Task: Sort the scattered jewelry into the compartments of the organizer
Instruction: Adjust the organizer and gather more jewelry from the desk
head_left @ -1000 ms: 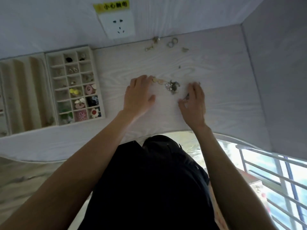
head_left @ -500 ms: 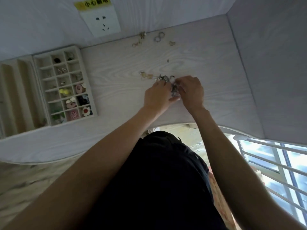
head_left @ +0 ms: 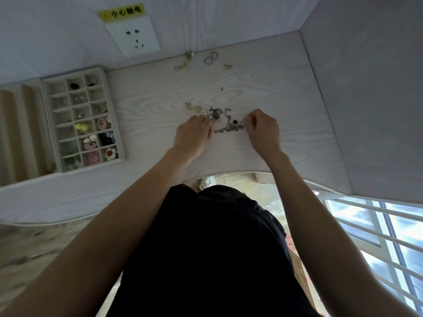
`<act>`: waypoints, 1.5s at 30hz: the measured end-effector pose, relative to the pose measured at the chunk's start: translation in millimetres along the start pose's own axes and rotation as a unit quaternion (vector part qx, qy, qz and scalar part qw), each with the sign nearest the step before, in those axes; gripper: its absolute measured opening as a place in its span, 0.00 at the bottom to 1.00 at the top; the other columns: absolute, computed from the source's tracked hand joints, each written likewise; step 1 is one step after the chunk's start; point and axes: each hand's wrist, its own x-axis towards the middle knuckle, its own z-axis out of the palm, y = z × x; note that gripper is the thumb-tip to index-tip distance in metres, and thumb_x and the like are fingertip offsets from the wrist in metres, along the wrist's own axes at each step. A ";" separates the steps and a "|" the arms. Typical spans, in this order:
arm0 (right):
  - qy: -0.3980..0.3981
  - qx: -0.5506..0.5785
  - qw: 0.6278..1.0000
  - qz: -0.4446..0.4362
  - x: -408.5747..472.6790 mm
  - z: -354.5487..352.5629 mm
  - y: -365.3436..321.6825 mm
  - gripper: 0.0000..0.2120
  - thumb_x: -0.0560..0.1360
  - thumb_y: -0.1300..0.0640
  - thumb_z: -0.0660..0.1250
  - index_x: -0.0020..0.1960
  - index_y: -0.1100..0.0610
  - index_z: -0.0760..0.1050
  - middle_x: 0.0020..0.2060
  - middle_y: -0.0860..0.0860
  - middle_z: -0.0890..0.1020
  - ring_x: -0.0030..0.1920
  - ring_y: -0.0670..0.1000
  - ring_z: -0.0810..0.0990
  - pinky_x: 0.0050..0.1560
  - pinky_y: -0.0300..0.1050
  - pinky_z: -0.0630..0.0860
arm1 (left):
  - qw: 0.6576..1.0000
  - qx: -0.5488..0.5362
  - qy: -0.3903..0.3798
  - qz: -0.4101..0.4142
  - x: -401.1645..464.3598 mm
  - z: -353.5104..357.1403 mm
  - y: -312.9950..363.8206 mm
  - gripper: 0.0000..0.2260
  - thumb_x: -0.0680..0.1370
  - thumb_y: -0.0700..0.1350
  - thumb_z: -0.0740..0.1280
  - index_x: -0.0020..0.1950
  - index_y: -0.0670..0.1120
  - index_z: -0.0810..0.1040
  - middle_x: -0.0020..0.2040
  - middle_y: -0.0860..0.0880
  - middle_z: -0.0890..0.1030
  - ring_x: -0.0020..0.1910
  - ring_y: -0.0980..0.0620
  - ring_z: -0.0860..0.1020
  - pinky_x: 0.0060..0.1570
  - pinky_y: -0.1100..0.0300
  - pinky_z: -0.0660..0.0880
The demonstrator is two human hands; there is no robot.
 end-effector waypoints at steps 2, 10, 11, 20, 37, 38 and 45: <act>0.001 0.116 0.993 -0.005 -2.8 -3.1 -11.6 0.08 0.78 0.59 0.59 0.46 0.61 0.76 0.39 0.54 0.82 0.40 0.53 0.80 0.44 0.51 0.77 | 1.000 -0.006 -0.011 -0.016 -6.3 -1.6 -7.2 0.08 0.80 0.45 0.60 0.54 0.44 0.75 0.52 0.48 0.77 0.53 0.49 0.74 0.41 0.59 0.66; -0.047 0.372 0.926 -0.050 0.7 -39.7 -75.1 0.06 0.79 0.64 0.59 0.46 0.59 0.75 0.39 0.56 0.83 0.39 0.50 0.83 0.40 0.41 0.78 | 0.897 -0.442 -0.016 -0.025 1.4 -39.4 4.7 0.12 0.75 0.50 0.68 0.58 0.54 0.74 0.58 0.56 0.77 0.57 0.63 0.73 0.54 0.75 0.66; -0.049 0.396 0.916 -0.051 2.6 -45.5 -82.3 0.07 0.79 0.64 0.59 0.46 0.59 0.75 0.39 0.56 0.83 0.39 0.51 0.83 0.39 0.41 0.78 | 0.889 -0.457 -0.024 -0.022 5.5 -43.2 7.5 0.07 0.76 0.48 0.69 0.53 0.54 0.76 0.55 0.55 0.78 0.56 0.61 0.75 0.57 0.71 0.68; -0.024 0.629 0.765 0.136 32.6 -61.9 -90.5 0.10 0.79 0.63 0.55 0.42 0.58 0.71 0.31 0.51 0.82 0.30 0.47 0.77 0.29 0.36 0.70 | 0.819 -0.559 0.032 -0.124 -14.3 -70.4 -34.6 0.12 0.79 0.44 0.59 0.40 0.39 0.75 0.48 0.55 0.84 0.51 0.60 0.78 0.60 0.63 0.69; -0.179 0.414 0.892 0.024 16.7 13.6 -137.9 0.06 0.76 0.66 0.64 0.45 0.60 0.78 0.36 0.53 0.80 0.34 0.45 0.79 0.40 0.38 0.77 | 0.804 -0.434 0.229 -0.335 -118.4 -115.4 -109.7 0.13 0.81 0.45 0.60 0.37 0.50 0.76 0.27 0.53 0.73 0.25 0.57 0.70 0.28 0.61 0.68; -0.208 0.381 0.901 -0.022 12.3 16.6 -148.7 0.05 0.76 0.66 0.64 0.45 0.60 0.79 0.37 0.52 0.81 0.36 0.44 0.79 0.41 0.38 0.76 | 0.817 -0.415 0.234 -0.325 -121.4 -122.0 -109.2 0.12 0.81 0.45 0.61 0.38 0.51 0.77 0.29 0.53 0.74 0.27 0.57 0.72 0.31 0.61 0.69; -0.358 0.222 0.860 -0.287 -14.6 31.7 -245.7 0.04 0.75 0.60 0.67 0.45 0.54 0.80 0.59 0.43 0.76 0.62 0.42 0.73 0.63 0.38 0.66 | 0.914 -0.239 0.263 -0.196 -133.0 -176.8 -124.5 0.05 0.77 0.43 0.66 0.51 0.48 0.81 0.43 0.55 0.77 0.37 0.59 0.73 0.39 0.74 0.67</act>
